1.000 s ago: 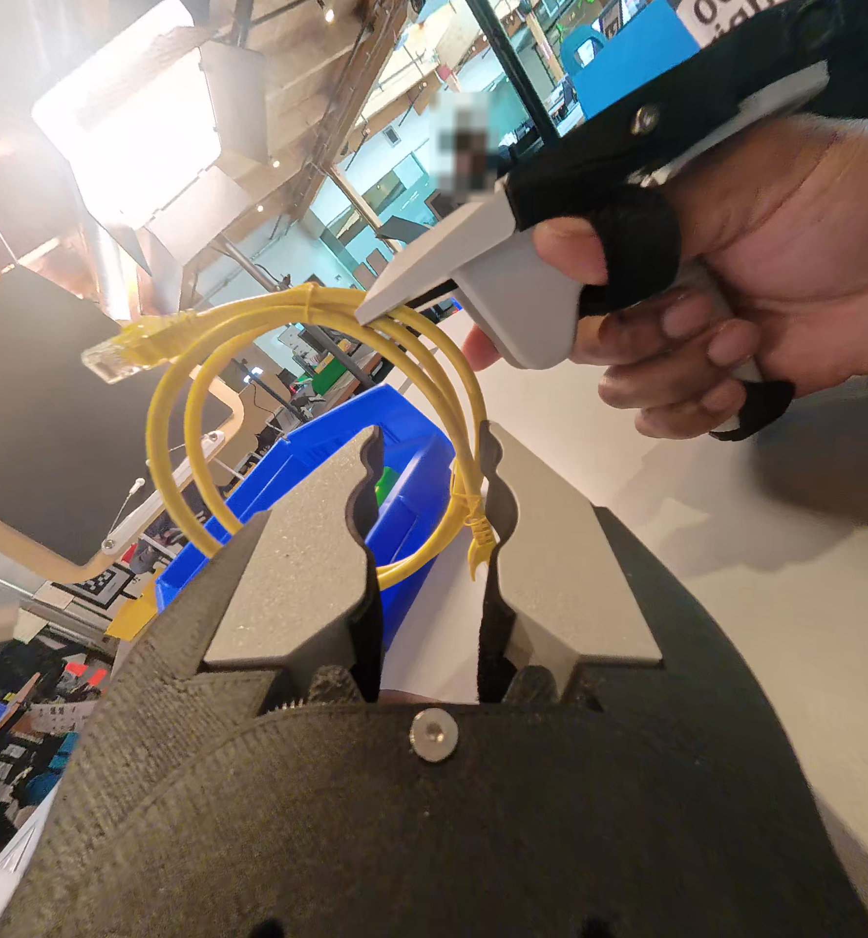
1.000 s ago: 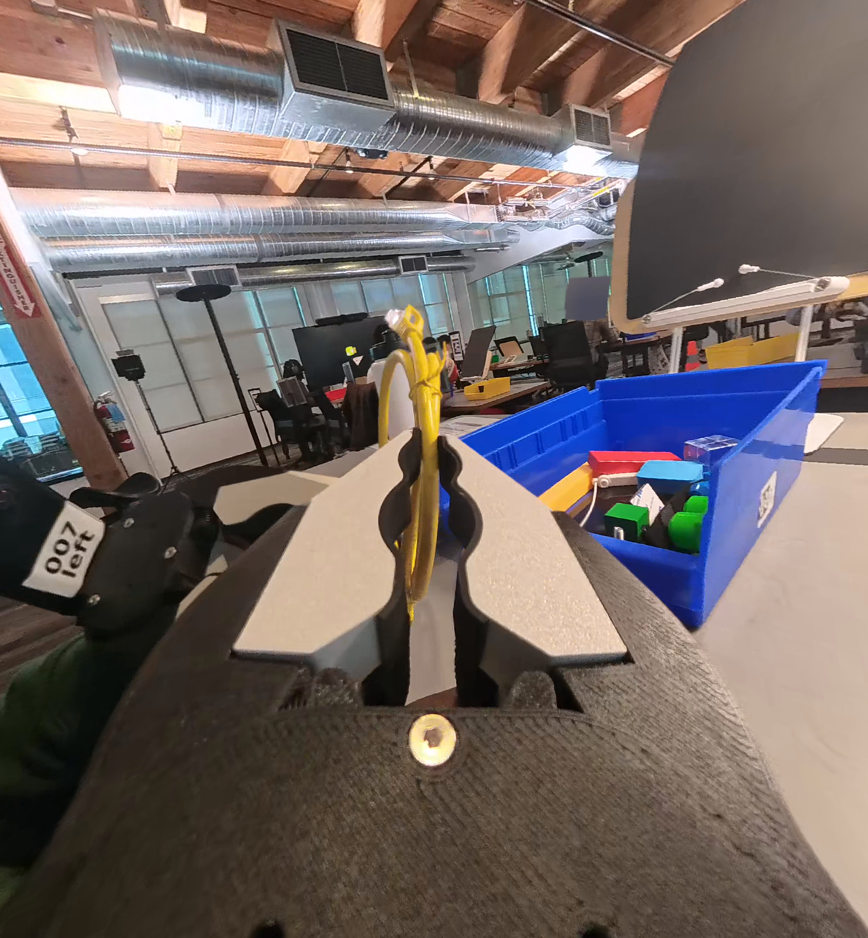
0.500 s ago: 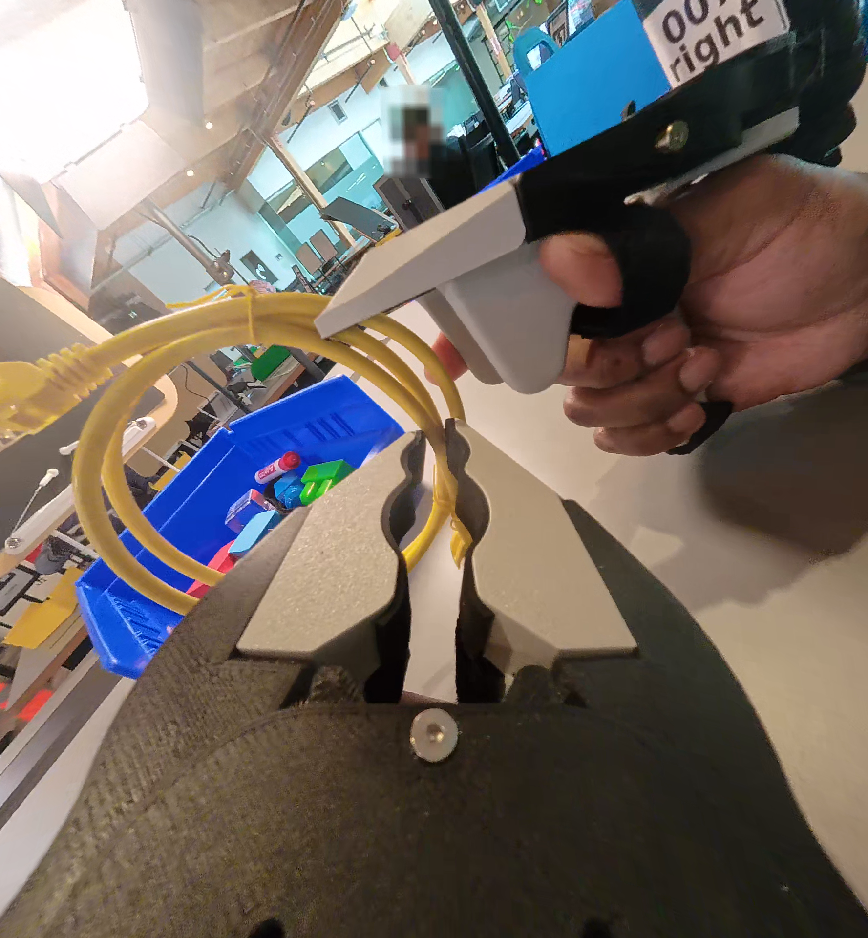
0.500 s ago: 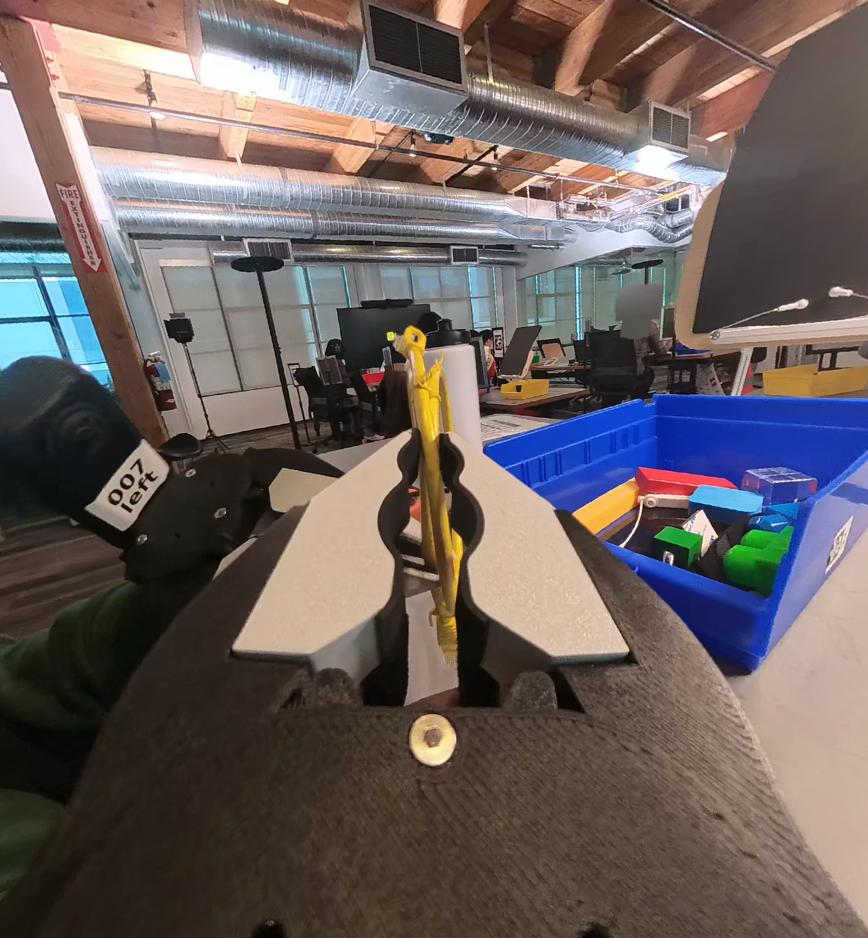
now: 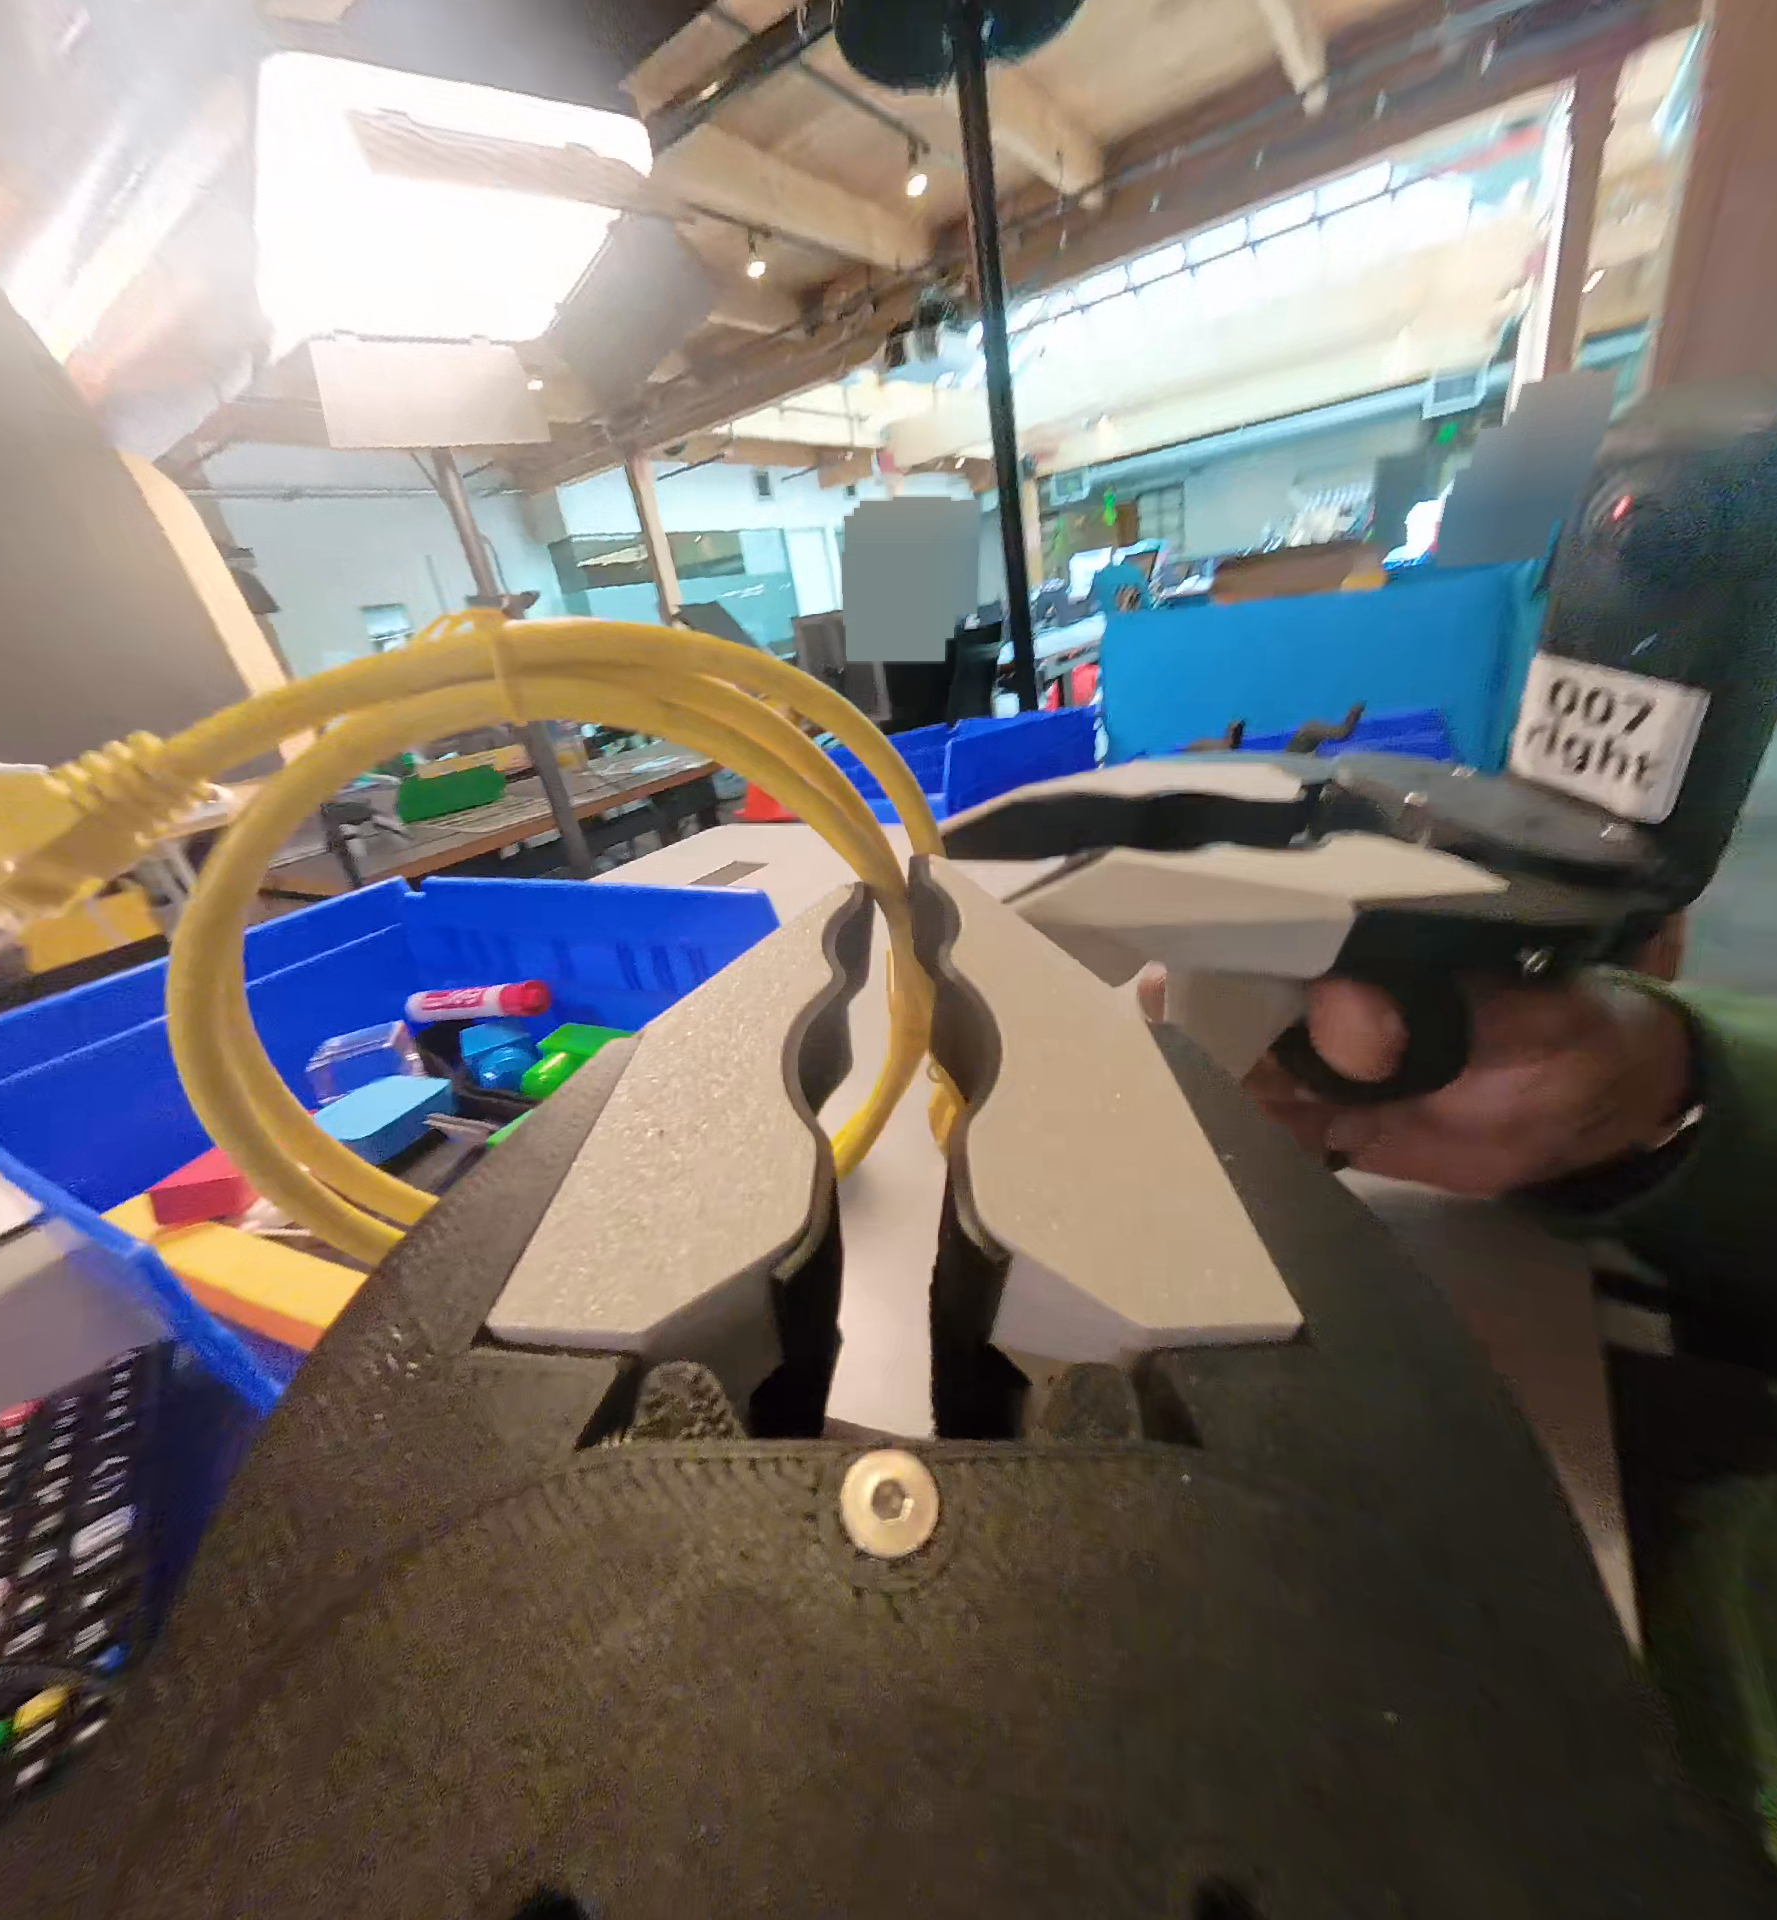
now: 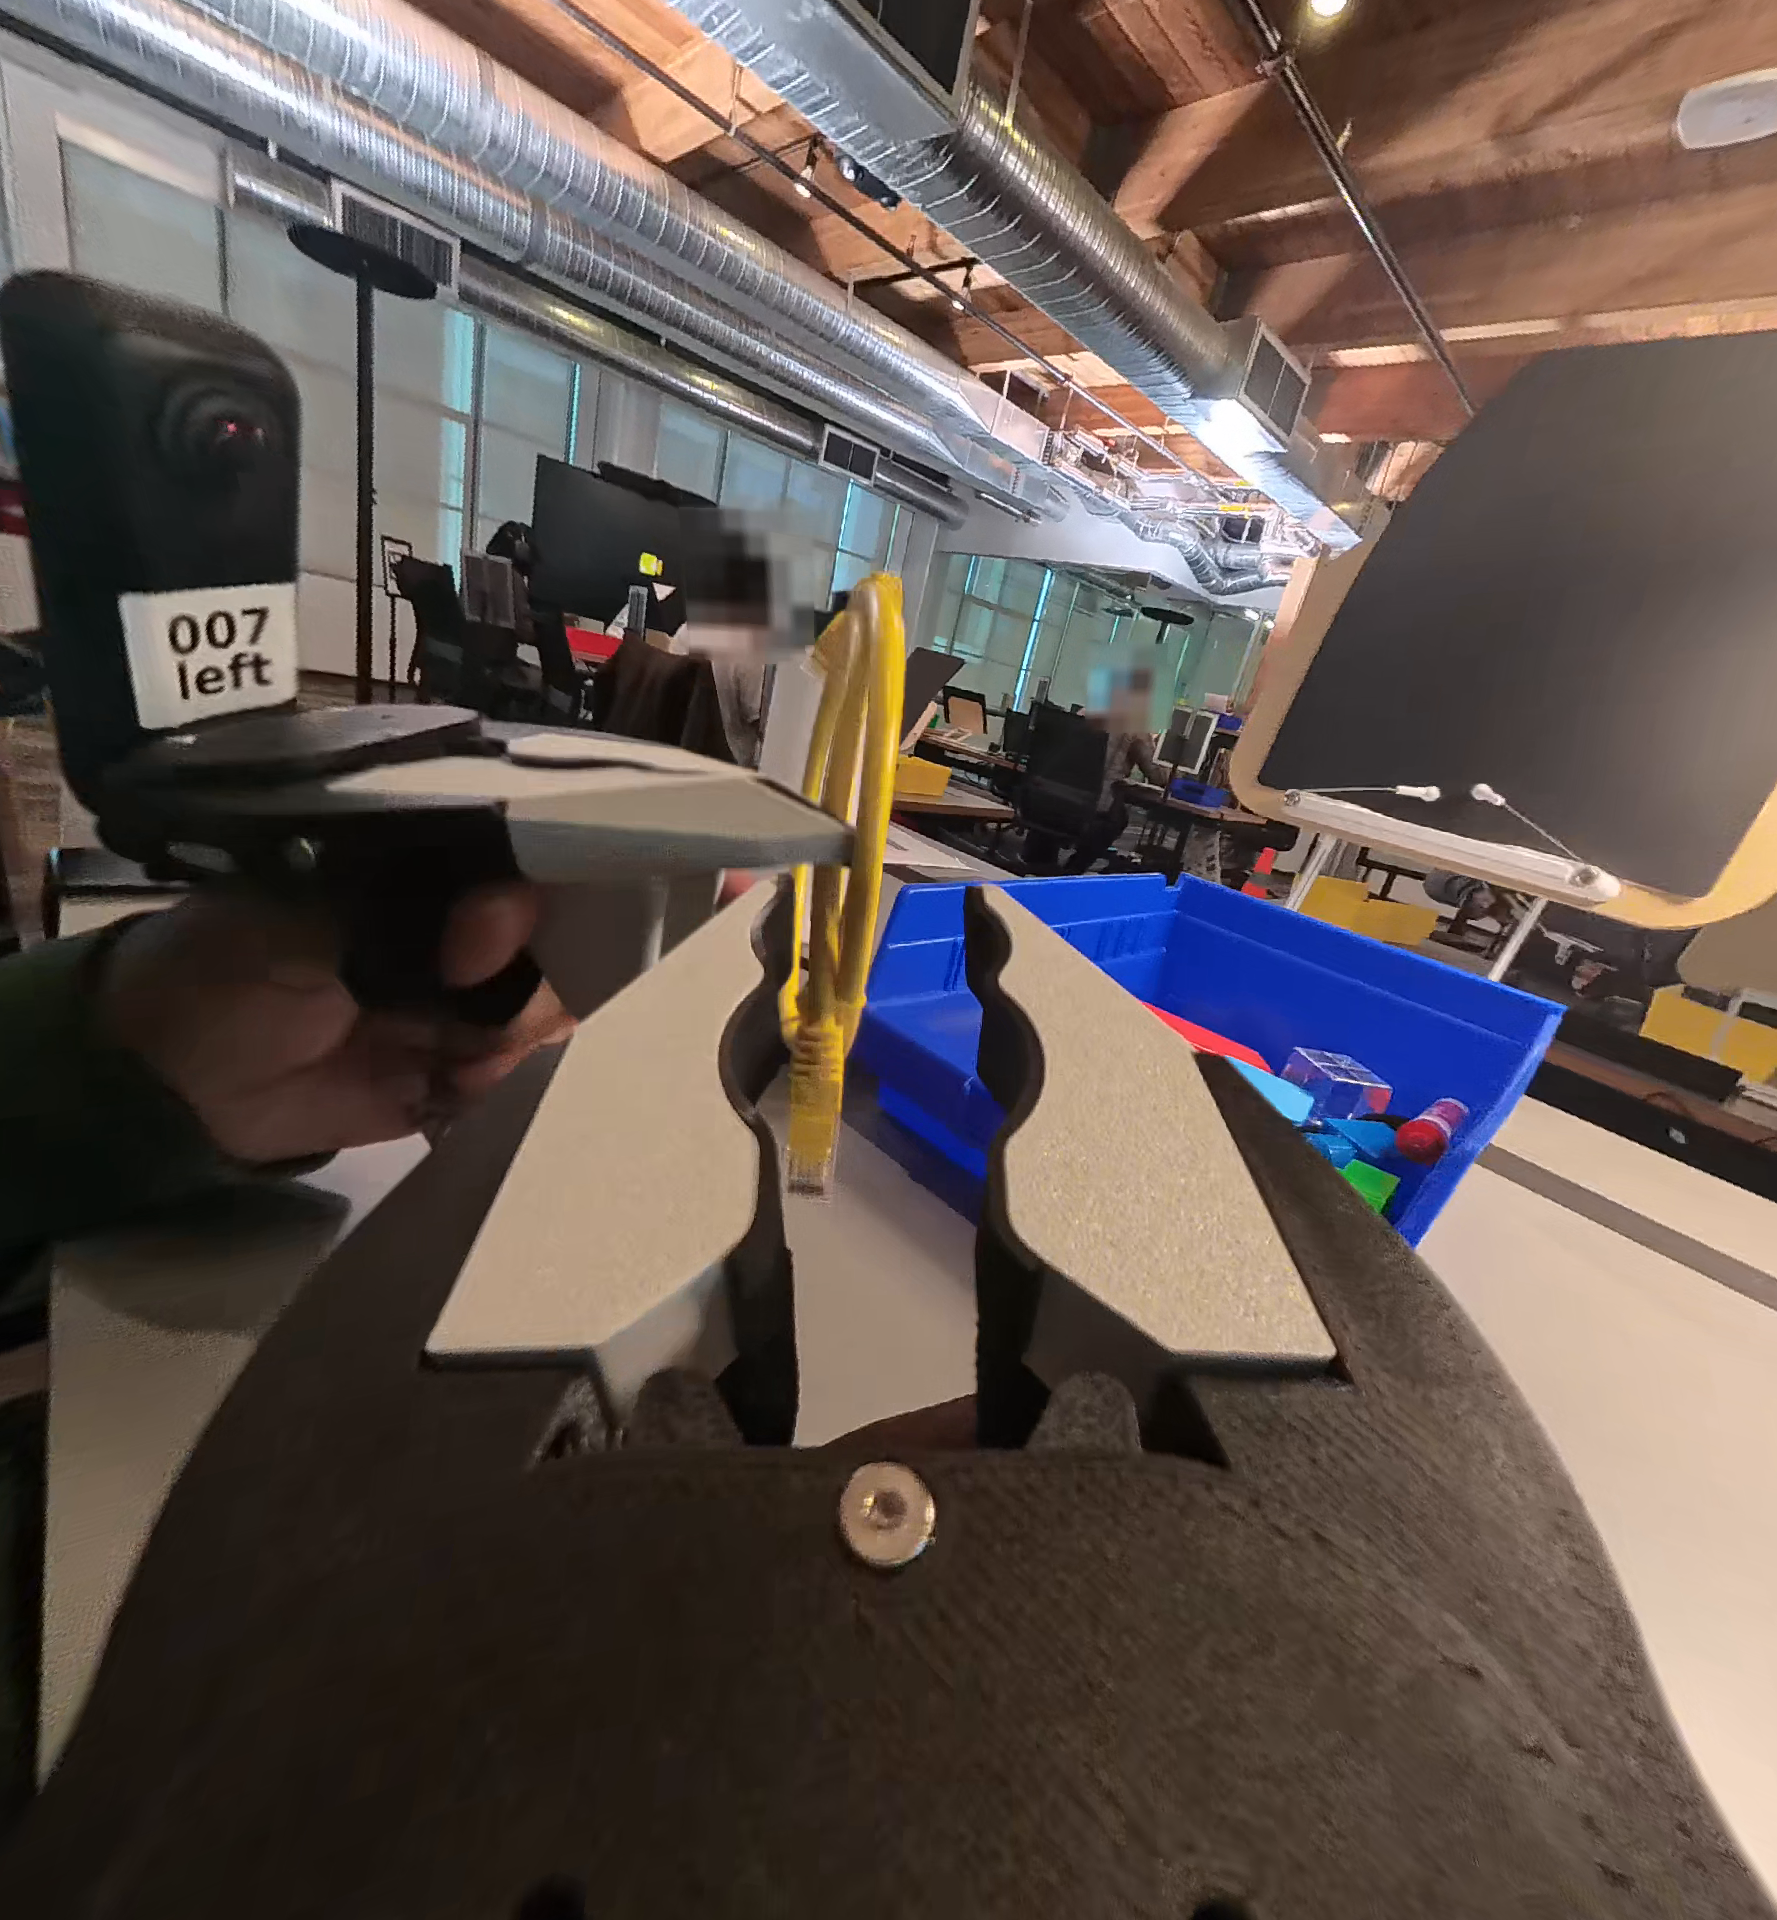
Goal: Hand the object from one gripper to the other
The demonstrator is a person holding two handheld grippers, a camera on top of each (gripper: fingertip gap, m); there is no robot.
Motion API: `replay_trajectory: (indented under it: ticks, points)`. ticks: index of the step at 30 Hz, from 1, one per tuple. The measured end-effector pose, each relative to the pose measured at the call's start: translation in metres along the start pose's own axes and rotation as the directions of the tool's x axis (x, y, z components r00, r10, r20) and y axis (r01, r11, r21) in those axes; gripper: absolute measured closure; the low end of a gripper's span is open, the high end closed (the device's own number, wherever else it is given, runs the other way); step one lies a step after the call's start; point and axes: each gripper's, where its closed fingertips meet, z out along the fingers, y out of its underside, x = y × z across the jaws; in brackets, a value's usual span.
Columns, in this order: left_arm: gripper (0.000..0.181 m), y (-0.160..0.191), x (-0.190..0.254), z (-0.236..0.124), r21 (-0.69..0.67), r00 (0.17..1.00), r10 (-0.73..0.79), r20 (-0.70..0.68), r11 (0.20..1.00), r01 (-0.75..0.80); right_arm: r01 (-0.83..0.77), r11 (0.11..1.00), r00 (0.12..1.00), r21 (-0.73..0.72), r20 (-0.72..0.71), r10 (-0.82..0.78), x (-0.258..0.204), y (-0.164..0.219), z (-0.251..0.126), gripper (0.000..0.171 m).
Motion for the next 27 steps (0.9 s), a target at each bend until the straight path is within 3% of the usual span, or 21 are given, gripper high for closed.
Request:
replay_trajectory:
  ticks: [4, 8, 11, 14, 19, 27]
  points:
    - [0.173, -0.005, 0.004, -0.002, 0.033, 0.994, -0.089, -0.065, 0.995, 0.092, 0.048, 0.999, 0.999, -0.021, 0.015, -0.048, -0.007, 0.004, 0.002, 0.136]
    - [0.173, -0.011, 0.012, -0.003, 0.065, 0.99, -0.086, -0.113, 0.994, 0.093, 0.077, 0.996, 0.996, -0.044, 0.036, -0.076, -0.013, 0.008, 0.004, 0.138]
    - [0.173, -0.01, 0.022, -0.002, 0.059, 0.98, -0.104, -0.171, 0.992, 0.115, 0.115, 0.992, 0.993, -0.043, 0.018, -0.114, -0.012, 0.008, 0.003, 0.159]
    - [0.171, -0.007, 0.02, -0.001, 0.048, 0.981, -0.112, -0.159, 0.992, 0.121, 0.179, 0.983, 0.983, -0.05, -0.036, -0.181, -0.006, 0.007, 0.002, 0.16]
    - [0.148, 0.002, 0.023, 0.003, -0.011, 0.96, -0.2, -0.196, 0.979, 0.202, 0.258, 0.961, 0.953, -0.102, -0.138, -0.27, 0.01, 0.011, 0.001, 0.16]
    - [0.145, 0.009, 0.006, 0.004, -0.041, 0.919, -0.36, -0.159, 0.933, 0.358, 0.369, 0.916, 0.909, -0.156, -0.145, -0.39, 0.007, 0.018, 0.004, 0.16]
